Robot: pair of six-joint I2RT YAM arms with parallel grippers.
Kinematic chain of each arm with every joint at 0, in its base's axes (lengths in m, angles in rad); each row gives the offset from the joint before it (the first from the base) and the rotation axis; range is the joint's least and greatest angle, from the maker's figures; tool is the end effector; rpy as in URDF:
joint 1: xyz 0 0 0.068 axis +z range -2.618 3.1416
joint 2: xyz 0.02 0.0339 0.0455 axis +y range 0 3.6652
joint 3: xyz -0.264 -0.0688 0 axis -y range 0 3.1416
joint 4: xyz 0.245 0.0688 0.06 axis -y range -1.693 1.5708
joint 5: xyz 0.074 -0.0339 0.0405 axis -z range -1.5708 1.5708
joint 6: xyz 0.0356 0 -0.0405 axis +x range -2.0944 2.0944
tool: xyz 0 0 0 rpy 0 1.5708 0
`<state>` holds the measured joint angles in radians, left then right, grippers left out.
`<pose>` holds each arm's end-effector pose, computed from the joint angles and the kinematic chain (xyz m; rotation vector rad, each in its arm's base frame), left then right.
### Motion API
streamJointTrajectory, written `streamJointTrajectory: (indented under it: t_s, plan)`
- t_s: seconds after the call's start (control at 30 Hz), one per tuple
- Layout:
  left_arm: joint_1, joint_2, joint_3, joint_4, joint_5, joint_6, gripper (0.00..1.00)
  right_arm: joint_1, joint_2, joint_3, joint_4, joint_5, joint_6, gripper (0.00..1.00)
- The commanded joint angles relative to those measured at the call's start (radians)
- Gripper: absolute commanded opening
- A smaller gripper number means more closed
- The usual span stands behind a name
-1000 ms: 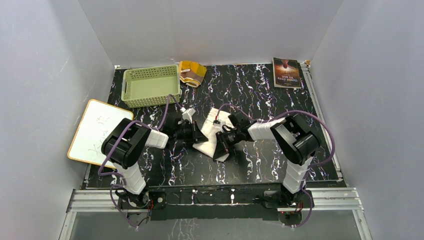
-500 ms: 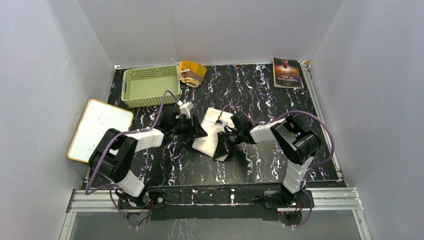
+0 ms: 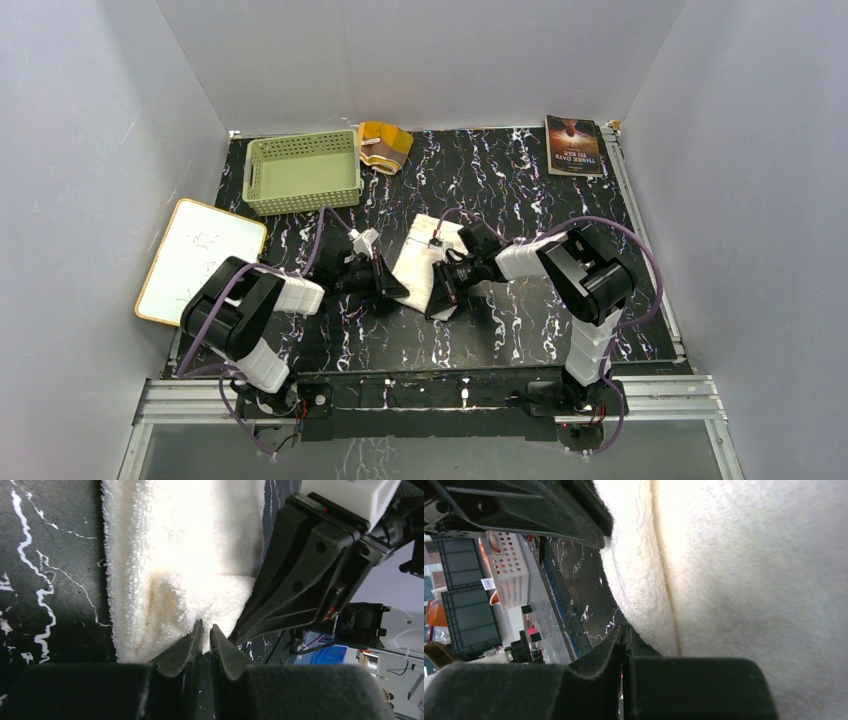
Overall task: Roll the towels
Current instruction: Roll the towel at the center of the board.
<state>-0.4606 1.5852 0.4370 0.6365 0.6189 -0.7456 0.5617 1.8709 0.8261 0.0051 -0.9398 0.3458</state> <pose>0.2316 -0.1380 0.1282 0.0969 2.2783 -1.3343 0.2564 0.1953 0.1020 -0.6546 2.6157 1.5376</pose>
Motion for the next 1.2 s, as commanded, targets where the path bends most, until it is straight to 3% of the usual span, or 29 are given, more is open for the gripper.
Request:
streamJointTrajectory:
  t_s: [0.0,0.13,0.2,0.33,0.47,0.57,0.73,0.97,1.17]
  plan:
    - [-0.003,0.042,-0.001,0.117,-0.042,-0.014,0.11,-0.009,0.000,0.044,-0.066,0.143,-0.043,0.00]
    - [-0.002,0.064,-0.006,0.093,-0.118,0.012,0.11,0.003,-0.083,0.102,-0.184,0.251,-0.063,0.03]
    - [-0.001,0.069,-0.010,0.089,-0.127,0.021,0.11,0.033,-0.164,0.139,-0.244,0.347,-0.082,0.23]
    - [-0.001,0.079,-0.004,0.064,-0.116,0.038,0.10,0.173,-0.309,0.195,-0.308,0.666,-0.121,0.54]
    - [-0.001,0.095,0.005,0.047,-0.093,0.048,0.10,0.339,-0.374,0.224,-0.321,0.974,-0.217,0.67]
    - [-0.001,0.103,0.006,0.050,-0.079,0.048,0.10,0.422,-0.381,0.182,-0.255,1.105,-0.353,0.71]
    - [0.001,0.094,0.011,0.024,-0.056,0.058,0.10,0.472,-0.374,0.088,-0.152,1.143,-0.592,0.72]
    - [0.012,0.061,0.011,-0.020,-0.033,0.071,0.10,0.507,-0.389,-0.028,0.006,1.118,-0.936,0.69]
    - [0.031,0.082,0.023,-0.026,0.025,0.072,0.10,0.539,-0.317,-0.043,0.040,1.100,-1.080,0.61]
